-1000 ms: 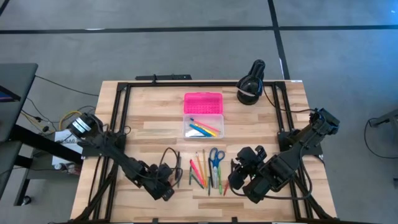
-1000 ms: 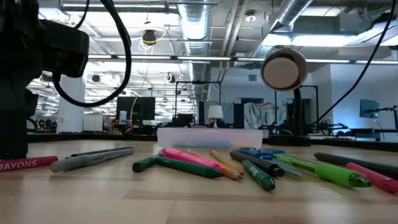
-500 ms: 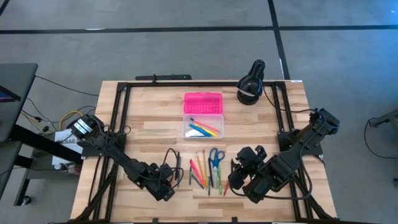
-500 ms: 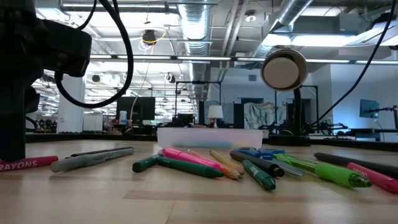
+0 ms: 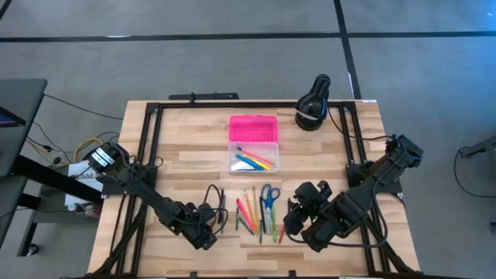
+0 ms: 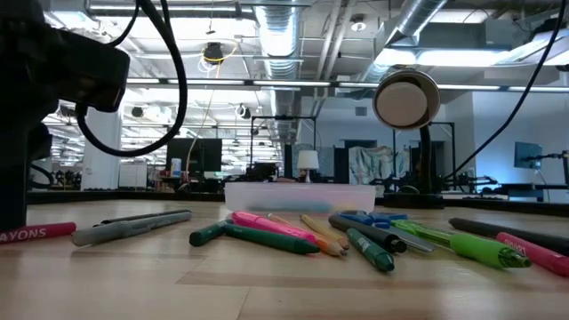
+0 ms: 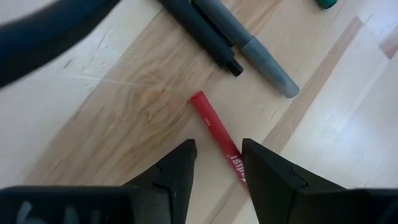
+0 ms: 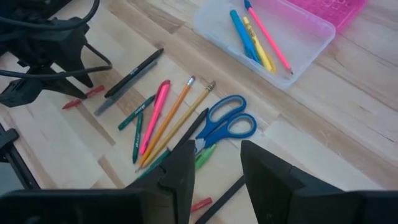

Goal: Pick & place school supplies into a supply box
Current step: Put the red crayon into the pink supply box

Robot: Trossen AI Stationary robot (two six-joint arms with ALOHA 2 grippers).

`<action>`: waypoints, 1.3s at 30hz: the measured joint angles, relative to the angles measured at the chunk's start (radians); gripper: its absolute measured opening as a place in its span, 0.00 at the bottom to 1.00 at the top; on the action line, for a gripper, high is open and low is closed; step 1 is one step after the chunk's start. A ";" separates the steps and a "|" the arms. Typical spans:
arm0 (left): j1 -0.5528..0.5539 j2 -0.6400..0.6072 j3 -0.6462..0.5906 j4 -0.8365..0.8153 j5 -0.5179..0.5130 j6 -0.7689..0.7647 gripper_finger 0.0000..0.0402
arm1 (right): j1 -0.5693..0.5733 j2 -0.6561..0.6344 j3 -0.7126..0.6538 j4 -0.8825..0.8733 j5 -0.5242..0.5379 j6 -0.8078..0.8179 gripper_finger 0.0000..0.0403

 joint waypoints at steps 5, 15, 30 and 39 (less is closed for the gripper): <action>0.000 0.001 0.014 -0.032 0.007 0.006 0.33 | -0.002 0.000 0.000 0.004 0.000 -0.018 0.30; 0.010 0.003 0.060 -0.211 0.054 0.066 0.33 | -0.014 0.000 0.000 0.004 -0.001 -0.026 0.30; 0.000 0.005 0.078 -0.331 0.180 0.013 0.33 | -0.014 0.000 0.000 0.004 -0.001 -0.053 0.30; -0.001 0.005 0.079 -0.364 0.163 0.028 0.33 | -0.014 0.000 0.000 0.004 -0.001 -0.071 0.30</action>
